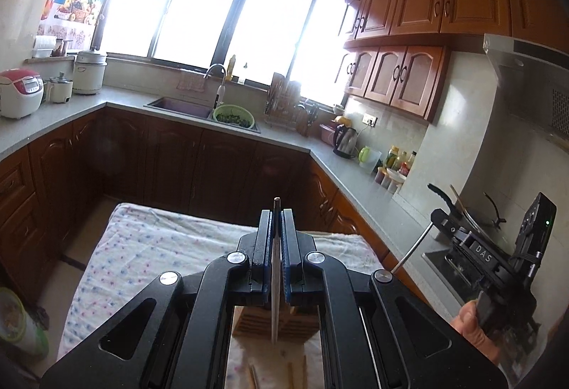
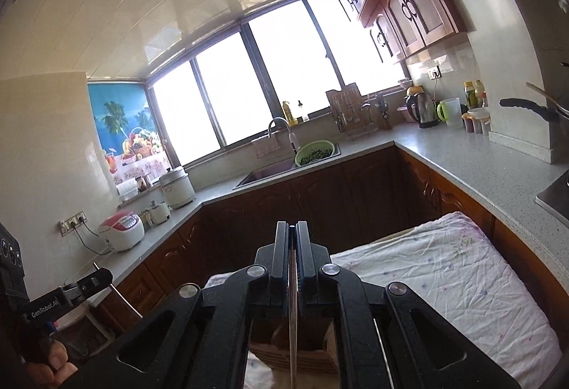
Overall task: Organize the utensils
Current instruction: 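Lift both held metal utensils and carry them over the wooden holder, then lower both utensils into the wooden holder and open both tools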
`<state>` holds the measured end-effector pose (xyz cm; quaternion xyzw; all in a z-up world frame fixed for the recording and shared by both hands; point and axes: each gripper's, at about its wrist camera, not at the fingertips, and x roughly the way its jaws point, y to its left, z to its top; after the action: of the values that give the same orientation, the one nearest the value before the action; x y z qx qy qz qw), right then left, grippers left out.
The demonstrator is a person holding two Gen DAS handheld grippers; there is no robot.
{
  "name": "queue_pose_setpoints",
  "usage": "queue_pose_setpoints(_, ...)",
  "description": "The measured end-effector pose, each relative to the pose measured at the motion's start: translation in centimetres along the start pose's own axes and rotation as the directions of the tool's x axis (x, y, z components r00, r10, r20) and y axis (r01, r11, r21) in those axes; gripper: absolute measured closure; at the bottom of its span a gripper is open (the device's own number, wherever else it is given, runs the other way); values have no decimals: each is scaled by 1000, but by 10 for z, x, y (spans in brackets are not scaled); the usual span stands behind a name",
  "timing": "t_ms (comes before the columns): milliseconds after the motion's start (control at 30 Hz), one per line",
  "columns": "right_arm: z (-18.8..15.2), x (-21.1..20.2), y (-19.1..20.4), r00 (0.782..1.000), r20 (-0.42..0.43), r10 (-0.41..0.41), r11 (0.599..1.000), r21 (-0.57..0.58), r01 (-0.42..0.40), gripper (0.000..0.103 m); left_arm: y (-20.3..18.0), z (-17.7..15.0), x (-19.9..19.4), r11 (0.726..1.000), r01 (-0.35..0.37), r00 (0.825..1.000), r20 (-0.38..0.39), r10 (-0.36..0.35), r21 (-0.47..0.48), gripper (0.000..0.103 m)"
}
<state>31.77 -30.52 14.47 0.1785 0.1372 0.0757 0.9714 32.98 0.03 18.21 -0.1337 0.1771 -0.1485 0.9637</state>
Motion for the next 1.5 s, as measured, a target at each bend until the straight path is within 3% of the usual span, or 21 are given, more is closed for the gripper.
queue_pose_setpoints(233, 12, 36, -11, 996, 85, -37, 999, 19, 35, 99, 19, 11, 56, 996, -32, 999, 20, 33, -82, 99)
queue_pose_setpoints(367, -9, 59, -17, 997, 68, -42, 999, 28, 40, 99, 29, -5, 90, 990, -49, 999, 5, 50, -134, 99)
queue_pose_setpoints(600, -55, 86, -21, 997, 57, -54, 999, 7, 53, 99, 30, -47, 138, 988, -69, 996, -71, 59, -141, 99)
queue_pose_setpoints(800, -73, 97, -38, 997, 9, -73, 996, 42, 73, 99, 33, -71, 154, 987, -69, 992, -113, 53, -145, 99)
queue_pose_setpoints(1200, -72, 106, -51, 996, -59, -67, 994, 82, 72, 98, 34, -69, 161, 990, -88, 987, -146, 72, -109, 98)
queue_pose_setpoints(1267, -71, 107, -51, 995, -66, -70, 994, 78, 75, 94, 35, -69, 161, 990, -87, 986, -155, 69, -113, 89)
queue_pose_setpoints(1333, -72, 109, -51, 994, -75, -77, 994, 72, 82, 94, 34, -69, 159, 989, -95, 985, -155, 77, -113, 67)
queue_pose_setpoints(1433, -74, 111, -53, 992, -91, -84, 993, 69, 91, 94, 34, -69, 151, 988, -105, 985, -149, 88, -111, 47)
queue_pose_setpoints(1500, -75, 112, -55, 989, -115, -89, 992, 77, 99, 86, 35, -68, 145, 987, -110, 985, -147, 92, -116, 38)
